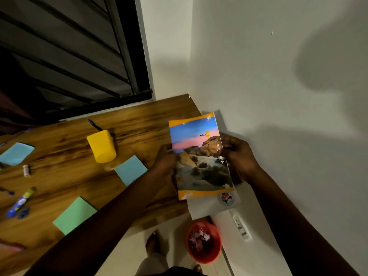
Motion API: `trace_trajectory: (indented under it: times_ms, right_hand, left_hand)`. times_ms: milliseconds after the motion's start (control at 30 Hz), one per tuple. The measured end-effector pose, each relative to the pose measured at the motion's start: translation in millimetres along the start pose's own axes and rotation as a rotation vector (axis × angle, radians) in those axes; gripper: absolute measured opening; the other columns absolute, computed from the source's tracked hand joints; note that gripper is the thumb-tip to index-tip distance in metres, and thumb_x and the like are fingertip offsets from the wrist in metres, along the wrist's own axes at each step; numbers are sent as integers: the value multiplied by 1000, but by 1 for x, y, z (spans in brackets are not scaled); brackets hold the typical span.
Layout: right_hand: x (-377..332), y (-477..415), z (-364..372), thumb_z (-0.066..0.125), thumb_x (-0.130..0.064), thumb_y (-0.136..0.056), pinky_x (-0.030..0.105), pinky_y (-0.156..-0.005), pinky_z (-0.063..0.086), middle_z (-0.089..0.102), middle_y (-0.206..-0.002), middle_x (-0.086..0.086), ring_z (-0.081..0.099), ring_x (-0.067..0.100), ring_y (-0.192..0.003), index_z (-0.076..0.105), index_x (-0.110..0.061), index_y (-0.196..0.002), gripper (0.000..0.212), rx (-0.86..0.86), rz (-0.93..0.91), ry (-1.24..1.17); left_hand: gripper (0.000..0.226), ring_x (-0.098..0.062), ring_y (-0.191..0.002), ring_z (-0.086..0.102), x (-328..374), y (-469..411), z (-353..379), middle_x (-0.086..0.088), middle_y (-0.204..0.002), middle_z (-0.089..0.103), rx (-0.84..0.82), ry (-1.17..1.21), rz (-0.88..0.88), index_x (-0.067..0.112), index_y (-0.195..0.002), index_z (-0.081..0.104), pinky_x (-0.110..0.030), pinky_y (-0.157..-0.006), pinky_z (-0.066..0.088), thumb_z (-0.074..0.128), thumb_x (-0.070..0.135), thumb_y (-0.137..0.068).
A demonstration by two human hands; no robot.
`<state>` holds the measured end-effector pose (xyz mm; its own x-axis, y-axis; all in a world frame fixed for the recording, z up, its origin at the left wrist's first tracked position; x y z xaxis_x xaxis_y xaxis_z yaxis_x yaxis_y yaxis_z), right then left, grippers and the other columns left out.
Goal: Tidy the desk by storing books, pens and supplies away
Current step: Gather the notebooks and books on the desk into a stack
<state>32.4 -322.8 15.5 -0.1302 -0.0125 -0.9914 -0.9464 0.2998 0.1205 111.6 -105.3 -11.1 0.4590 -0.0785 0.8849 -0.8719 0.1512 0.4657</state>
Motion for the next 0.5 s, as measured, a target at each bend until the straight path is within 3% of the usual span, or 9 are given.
trace_trajectory:
  times_ms: [67, 167, 233, 300, 433, 500]
  right_hand:
    - [12, -1, -7, 81, 3, -79, 38, -89, 62, 80, -103, 4, 77, 21, -100, 79, -14, -109, 34, 30, 1, 129]
    - [30, 0, -15, 80, -3, -78, 46, -96, 60, 80, -106, -3, 76, 14, -102, 78, -23, -115, 42, 45, -8, 311]
    - [39, 1, -15, 77, -6, -83, 40, -97, 60, 79, -107, -8, 75, 7, -101, 76, -25, -119, 41, 55, -11, 361]
    - [43, 4, -12, 74, -13, -89, 30, -93, 60, 78, -104, -12, 73, 0, -95, 74, -26, -120, 34, 81, -4, 392]
    - [51, 10, -4, 72, -25, -94, 3, -72, 50, 73, -101, -20, 69, -11, -87, 68, -32, -122, 29, 70, 10, 384]
    - [54, 12, 0, 71, -30, -95, 7, -72, 48, 72, -98, -19, 69, -6, -86, 66, -33, -117, 23, 77, 38, 402]
  left_hand:
    - [39, -24, -77, 66, -14, 9, 8, -11, -92, 68, -53, 5, -52, 3, -116, 62, -29, -56, 56, 46, -18, -88]
    - [44, -37, -102, 67, -33, 13, 16, -21, -111, 69, -124, -4, -176, 2, -126, 63, -46, -81, 61, 47, -13, -88]
    - [44, -40, -116, 61, -40, 11, 17, -22, -126, 64, -116, -45, -230, 6, -129, 61, -49, -88, 58, 53, -8, -88]
    - [43, -39, -116, 60, -43, 9, 21, -21, -128, 61, -95, -58, -269, 8, -127, 60, -48, -87, 58, 60, -1, -85]
    - [31, -34, -105, 62, -36, 17, 29, -15, -106, 60, -65, -103, -310, 7, -120, 57, -43, -86, 56, 60, 4, -89]
    - [32, -36, -106, 63, -35, 17, 32, -19, -112, 63, -48, -133, -309, 4, -120, 59, -45, -92, 56, 63, 10, -88]
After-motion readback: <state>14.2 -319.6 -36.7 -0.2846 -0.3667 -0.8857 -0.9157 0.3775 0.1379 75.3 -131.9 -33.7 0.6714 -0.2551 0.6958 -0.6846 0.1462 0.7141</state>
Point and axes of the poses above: each hand's wrist, its own y-axis away from the middle knuckle, its own z-axis out of the palm, x = y × z, the point moved 2 cm from there along -y, towards the middle knuckle
